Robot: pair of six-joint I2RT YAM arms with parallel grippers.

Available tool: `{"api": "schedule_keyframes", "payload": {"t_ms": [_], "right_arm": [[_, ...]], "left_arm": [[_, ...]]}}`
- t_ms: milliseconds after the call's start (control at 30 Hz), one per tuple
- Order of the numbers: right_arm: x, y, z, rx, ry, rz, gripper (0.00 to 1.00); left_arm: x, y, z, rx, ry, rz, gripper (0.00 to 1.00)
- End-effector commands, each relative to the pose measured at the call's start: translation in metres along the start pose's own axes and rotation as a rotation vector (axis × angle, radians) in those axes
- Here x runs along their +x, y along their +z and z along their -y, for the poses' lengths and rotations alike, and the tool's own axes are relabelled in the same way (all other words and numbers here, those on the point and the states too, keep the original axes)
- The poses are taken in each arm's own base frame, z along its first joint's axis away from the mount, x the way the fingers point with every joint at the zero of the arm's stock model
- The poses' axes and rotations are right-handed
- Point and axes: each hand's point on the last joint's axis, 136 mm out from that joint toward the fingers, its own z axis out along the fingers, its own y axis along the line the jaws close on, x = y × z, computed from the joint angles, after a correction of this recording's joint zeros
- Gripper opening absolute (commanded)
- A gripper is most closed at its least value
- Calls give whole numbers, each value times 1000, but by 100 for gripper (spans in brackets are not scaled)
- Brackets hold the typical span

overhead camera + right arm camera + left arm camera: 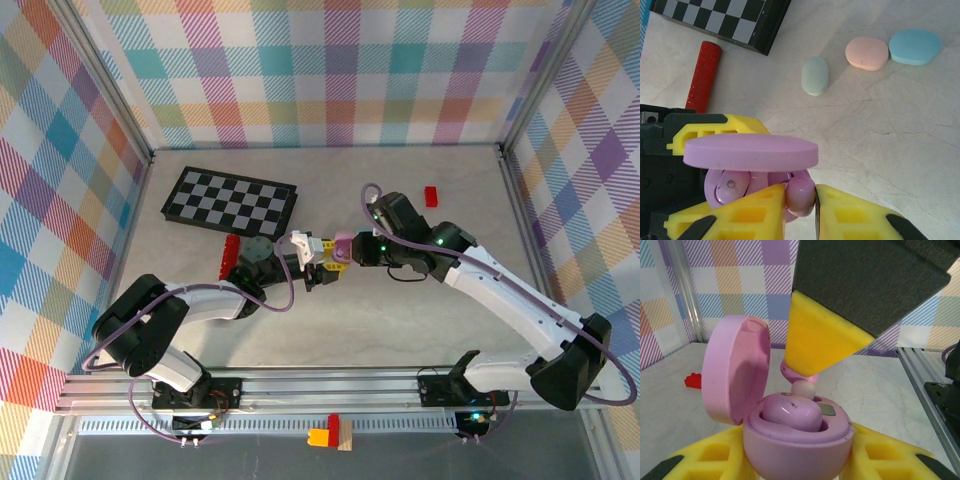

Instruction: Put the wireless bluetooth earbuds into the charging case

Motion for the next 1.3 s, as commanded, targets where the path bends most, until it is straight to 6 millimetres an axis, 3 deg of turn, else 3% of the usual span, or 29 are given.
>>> {"api": "schedule_keyframes", "payload": {"t_ms": [0,400,600,800,1033,1267], "right_arm": [[4,4,1,-1,-17,-27,21],[7,10,-3,1,-43,-80,22],[2,7,-9,-22,-47,-68,31],[0,3,-11,-36,-41,-55,32],[-6,-14,-12,-58,-44,5,42],[-23,-49,-17,-128,-71,175,54]], "left_arm": [[-21,6,1,12,63,51,37],[-24,9,0,21,63,67,37],[-24,9,2,29,60,67,37],[-24,9,2,33,55,71,37],[-25,8,1,24,55,85,37],[-26,6,0,12,58,89,37]]}}
